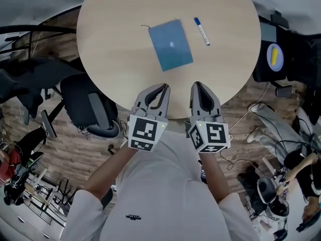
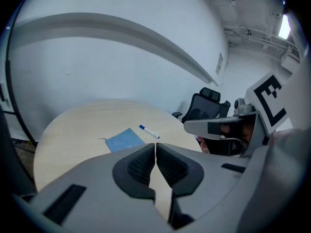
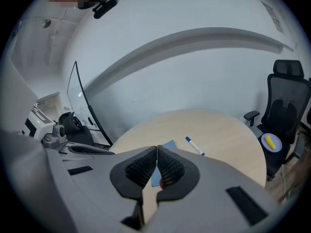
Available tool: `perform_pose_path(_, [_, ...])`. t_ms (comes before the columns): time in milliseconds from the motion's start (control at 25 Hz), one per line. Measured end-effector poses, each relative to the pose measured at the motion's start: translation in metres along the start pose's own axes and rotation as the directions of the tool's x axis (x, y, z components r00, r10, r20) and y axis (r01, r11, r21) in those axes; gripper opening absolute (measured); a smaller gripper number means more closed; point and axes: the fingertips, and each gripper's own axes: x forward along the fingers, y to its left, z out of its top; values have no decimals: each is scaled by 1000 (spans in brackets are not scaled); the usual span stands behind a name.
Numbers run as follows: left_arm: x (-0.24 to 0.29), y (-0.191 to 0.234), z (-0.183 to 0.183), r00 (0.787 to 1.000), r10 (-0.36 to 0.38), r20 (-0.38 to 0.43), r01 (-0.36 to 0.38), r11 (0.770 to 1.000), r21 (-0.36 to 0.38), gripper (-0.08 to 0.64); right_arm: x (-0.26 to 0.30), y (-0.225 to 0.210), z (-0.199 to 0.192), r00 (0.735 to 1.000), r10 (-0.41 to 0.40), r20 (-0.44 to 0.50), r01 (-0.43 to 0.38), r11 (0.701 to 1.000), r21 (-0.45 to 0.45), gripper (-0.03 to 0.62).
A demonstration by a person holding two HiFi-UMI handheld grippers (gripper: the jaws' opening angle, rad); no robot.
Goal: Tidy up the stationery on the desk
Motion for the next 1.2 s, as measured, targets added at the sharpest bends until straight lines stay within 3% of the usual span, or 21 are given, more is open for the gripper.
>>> perform_pose_path(680, [105,30,-38,988,106,-111,-118,987,-112,25,87,-74,-44,984,76,-164,-77,997,-4,42])
perform_pose_path(760, [112,37,-45,984,134,-119,-147,983,-107,26,97,-78,-54,979,85,-186,-86,996,4,125])
perform_pose_path(840, [120,45,-56,980,149,-132,-164,981,-105,30,106,-83,-64,976,87,-201,-87,996,11,129])
perform_pose_path(960, [132,51,-73,979,134,-156,-156,978,-140,132,120,-89,-77,972,91,-215,-90,996,15,138])
perform_pose_path(1200, [153,63,-105,974,121,-193,-155,973,-172,160,147,-97,-102,959,97,-267,-101,995,-4,164])
